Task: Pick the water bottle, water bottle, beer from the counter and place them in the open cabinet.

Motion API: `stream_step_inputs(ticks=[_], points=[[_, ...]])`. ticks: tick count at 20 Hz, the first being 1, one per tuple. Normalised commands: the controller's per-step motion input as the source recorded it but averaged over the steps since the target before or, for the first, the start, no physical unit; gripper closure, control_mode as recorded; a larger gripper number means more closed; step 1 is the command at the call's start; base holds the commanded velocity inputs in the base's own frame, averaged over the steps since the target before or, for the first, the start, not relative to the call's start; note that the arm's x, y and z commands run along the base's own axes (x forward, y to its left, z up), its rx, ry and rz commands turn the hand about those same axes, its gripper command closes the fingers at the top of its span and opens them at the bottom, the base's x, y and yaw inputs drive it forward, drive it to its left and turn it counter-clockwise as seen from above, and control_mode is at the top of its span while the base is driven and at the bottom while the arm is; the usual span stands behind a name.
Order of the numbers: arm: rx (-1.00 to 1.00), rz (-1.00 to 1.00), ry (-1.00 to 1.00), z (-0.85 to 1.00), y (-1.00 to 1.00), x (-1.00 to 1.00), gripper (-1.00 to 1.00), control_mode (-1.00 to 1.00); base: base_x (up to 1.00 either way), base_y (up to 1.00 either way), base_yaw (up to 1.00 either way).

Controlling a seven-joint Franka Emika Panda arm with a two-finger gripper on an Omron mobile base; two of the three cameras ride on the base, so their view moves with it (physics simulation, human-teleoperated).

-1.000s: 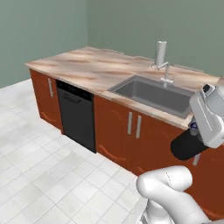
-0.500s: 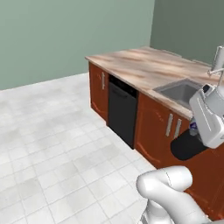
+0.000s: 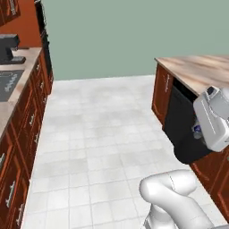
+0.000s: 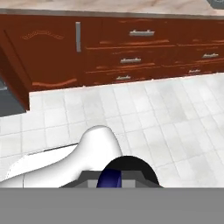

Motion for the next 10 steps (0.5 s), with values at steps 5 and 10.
stream_step_inputs(ticks=[5,10], points=[[0.0,0.0,0.0,0.0,0.0,0.0,1.0,1.0,0.0,-0.19,0.61],[0.0,0.0,0.0,0.0,0.0,0.0,1.0,1.0,0.0,-0.14,0.6]])
